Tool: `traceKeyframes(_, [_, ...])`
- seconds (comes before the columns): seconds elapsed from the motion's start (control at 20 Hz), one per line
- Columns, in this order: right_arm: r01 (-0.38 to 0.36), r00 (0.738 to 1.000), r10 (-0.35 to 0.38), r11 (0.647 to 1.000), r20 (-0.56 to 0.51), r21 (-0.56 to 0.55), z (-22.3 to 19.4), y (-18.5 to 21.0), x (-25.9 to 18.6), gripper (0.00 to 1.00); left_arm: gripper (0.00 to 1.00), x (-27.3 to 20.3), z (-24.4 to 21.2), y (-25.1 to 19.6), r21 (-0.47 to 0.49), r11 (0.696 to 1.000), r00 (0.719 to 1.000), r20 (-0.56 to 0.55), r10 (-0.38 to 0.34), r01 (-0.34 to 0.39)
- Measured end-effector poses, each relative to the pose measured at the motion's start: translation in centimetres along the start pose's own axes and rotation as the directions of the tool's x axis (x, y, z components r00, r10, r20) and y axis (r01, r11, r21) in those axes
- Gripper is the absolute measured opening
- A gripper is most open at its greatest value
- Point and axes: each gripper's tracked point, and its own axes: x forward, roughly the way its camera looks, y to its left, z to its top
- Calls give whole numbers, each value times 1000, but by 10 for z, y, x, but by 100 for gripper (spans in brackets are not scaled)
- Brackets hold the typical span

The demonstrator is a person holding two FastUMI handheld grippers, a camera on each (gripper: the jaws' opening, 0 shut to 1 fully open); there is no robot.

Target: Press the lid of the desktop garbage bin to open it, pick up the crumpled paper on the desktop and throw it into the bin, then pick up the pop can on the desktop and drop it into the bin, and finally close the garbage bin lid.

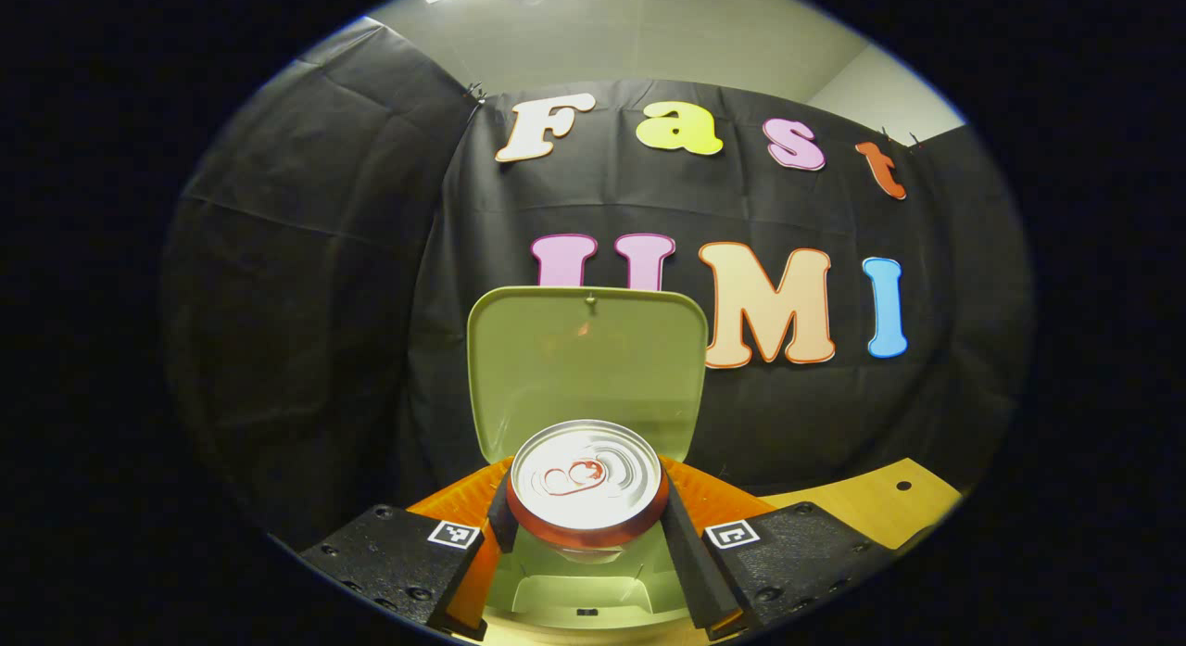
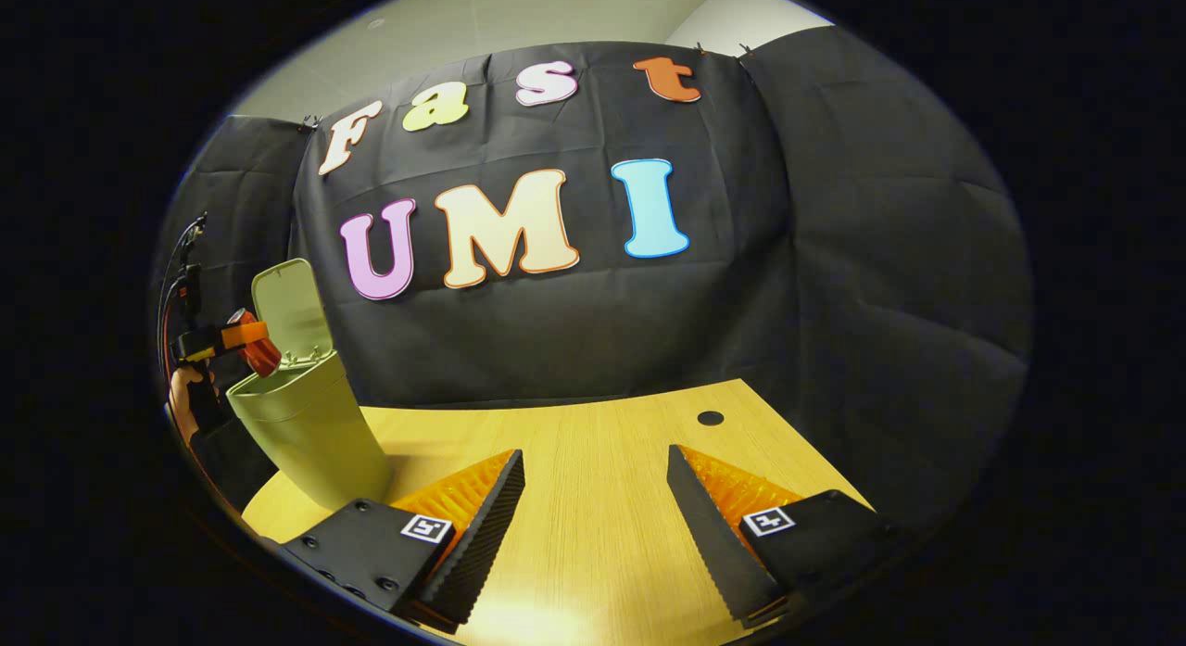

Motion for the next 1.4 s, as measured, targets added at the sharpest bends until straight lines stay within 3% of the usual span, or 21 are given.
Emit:
traceKeyframes(0.05, [-5, 1000, 5, 1000, 1, -9, -1, 3, -1, 98, 73, 0, 1, 7, -2, 1000, 1000, 2, 25, -25])
traceKeyframes(0.15, [-7, 1000, 7, 1000, 3, -26, 0, 7, 0, 98, 91, -7, 22, 12, 6, 999, 998, 58, 32, -32])
traceKeyframes(0.2, [-6, 1000, 6, 999, 5, -32, -1, 7, -1, 98, 94, -6, 43, 12, 19, 999, 994, 109, 27, -29])
traceKeyframes(0.35, [-7, 1000, 7, 1000, 7, -28, -1, 9, -2, 98, 92, 2, 95, 2, 16, 999, 981, 192, -38, 35])
traceKeyframes(0.6, [17, 1000, -17, 1000, 12, -10, -8, 5, -5, 98, 91, 31, 150, 3, -9, 998, 973, 225, -58, 61])
traceKeyframes(0.75, [45, 999, -46, 999, 7, 5, -13, -2, -10, 98, 90, 68, 154, -2, 62, 995, 978, 189, -83, 73])
traceKeyframes(0.95, [81, 997, -81, 996, 14, 36, -14, -10, -17, 98, 92, 101, 129, -8, 83, 993, 992, 94, -88, 80])
traceKeyframes(1.1, [93, 996, -94, 995, 13, 37, -14, -12, -21, 98, 92, 100, 128, -13, 79, 993, 991, 91, -96, 89])
traceKeyframes(1.4, [44, 999, -44, 998, 4, 46, -14, 5, -13, 98, 91, 68, 117, -11, 46, 995, 993, 72, -96, 93])
